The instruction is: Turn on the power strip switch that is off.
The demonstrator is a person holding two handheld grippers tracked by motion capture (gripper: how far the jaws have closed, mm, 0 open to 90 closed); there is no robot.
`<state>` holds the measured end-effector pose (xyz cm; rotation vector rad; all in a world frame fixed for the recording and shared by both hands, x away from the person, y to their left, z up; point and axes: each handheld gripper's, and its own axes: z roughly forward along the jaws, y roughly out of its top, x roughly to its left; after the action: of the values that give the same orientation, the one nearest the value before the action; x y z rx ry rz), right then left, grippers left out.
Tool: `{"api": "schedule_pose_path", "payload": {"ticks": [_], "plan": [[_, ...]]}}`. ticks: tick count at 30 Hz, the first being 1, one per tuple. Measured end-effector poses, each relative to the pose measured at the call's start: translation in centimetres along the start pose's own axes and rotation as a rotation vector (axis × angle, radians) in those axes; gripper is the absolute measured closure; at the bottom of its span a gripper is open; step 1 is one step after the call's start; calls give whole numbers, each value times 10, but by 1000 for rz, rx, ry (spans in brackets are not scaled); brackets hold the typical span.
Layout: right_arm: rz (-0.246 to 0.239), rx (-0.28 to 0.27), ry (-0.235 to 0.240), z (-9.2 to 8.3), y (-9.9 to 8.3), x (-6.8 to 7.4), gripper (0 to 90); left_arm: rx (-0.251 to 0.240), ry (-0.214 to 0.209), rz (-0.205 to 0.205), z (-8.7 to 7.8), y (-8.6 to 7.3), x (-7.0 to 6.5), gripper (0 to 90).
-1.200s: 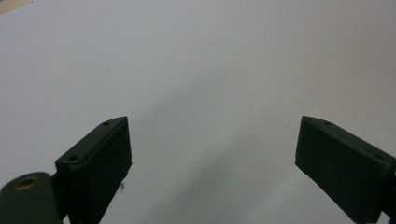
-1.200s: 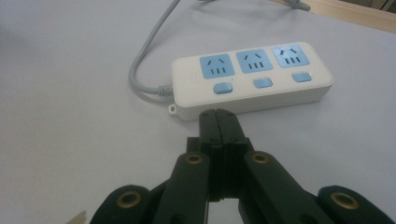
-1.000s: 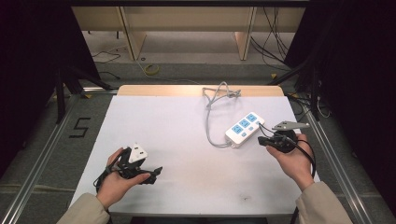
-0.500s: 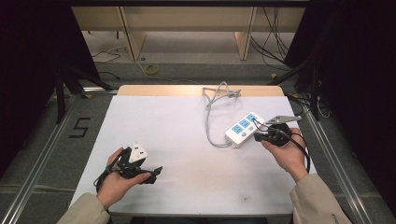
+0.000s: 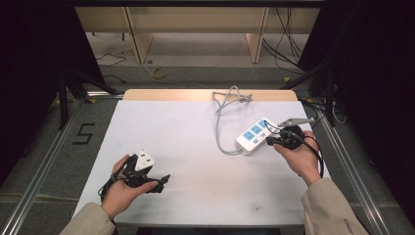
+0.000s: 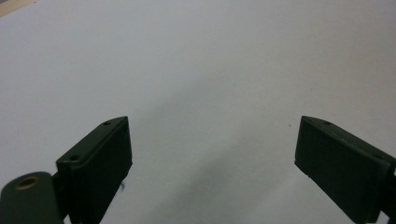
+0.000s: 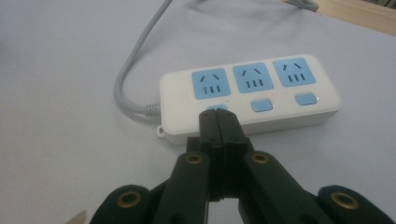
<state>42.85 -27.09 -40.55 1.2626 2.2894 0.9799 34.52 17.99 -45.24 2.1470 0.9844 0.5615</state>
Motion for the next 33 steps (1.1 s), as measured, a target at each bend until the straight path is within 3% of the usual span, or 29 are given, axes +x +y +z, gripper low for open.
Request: {"api": "schedule_pose_path", "payload": {"ticks": [33], "plan": [[3,29,-8,14,13,-5,900,-2,-4,-4,1,0,0,110]]}}
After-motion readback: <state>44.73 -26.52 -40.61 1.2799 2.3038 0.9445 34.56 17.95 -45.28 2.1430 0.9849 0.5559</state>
